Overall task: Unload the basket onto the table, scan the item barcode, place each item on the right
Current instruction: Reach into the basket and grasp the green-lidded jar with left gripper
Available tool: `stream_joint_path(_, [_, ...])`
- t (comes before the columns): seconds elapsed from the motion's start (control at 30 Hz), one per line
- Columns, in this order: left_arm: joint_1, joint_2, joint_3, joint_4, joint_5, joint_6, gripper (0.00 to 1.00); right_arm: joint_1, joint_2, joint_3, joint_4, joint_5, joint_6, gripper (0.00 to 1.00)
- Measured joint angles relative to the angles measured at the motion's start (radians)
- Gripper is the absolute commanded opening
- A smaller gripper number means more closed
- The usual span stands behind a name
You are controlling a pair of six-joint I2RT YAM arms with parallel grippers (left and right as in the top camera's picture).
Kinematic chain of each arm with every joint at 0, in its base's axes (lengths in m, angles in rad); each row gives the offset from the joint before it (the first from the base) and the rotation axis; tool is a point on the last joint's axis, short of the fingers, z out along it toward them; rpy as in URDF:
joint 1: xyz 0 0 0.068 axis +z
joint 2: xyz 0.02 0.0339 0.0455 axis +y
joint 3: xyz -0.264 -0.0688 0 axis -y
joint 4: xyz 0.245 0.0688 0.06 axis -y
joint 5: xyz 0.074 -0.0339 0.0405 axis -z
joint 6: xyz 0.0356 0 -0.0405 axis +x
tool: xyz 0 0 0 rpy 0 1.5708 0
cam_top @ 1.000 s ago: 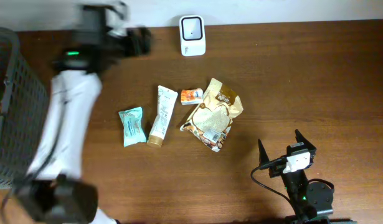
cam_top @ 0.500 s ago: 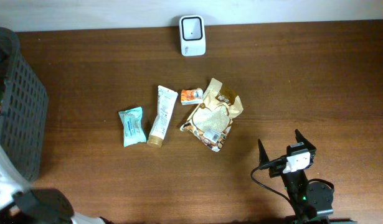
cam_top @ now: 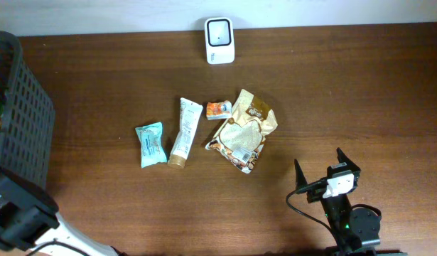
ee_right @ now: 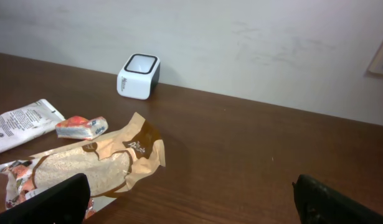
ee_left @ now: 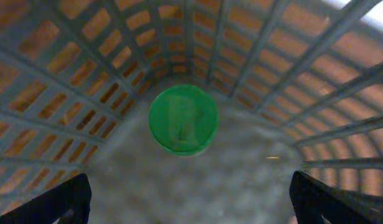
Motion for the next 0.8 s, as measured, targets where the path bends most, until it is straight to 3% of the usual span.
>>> stream_joint_path(0.27, [0.0,0.119,0.0,0.064,-0.014,0.083,0.99,0.0,0.0,0.0,0.0,0.0,0.0,0.98])
stream_joint_path(0.8, [0.0,0.189,0.004,0.144,-0.05,0.086,0.99,0.0,0.0,0.0,0.0,0.0,0.0,0.98])
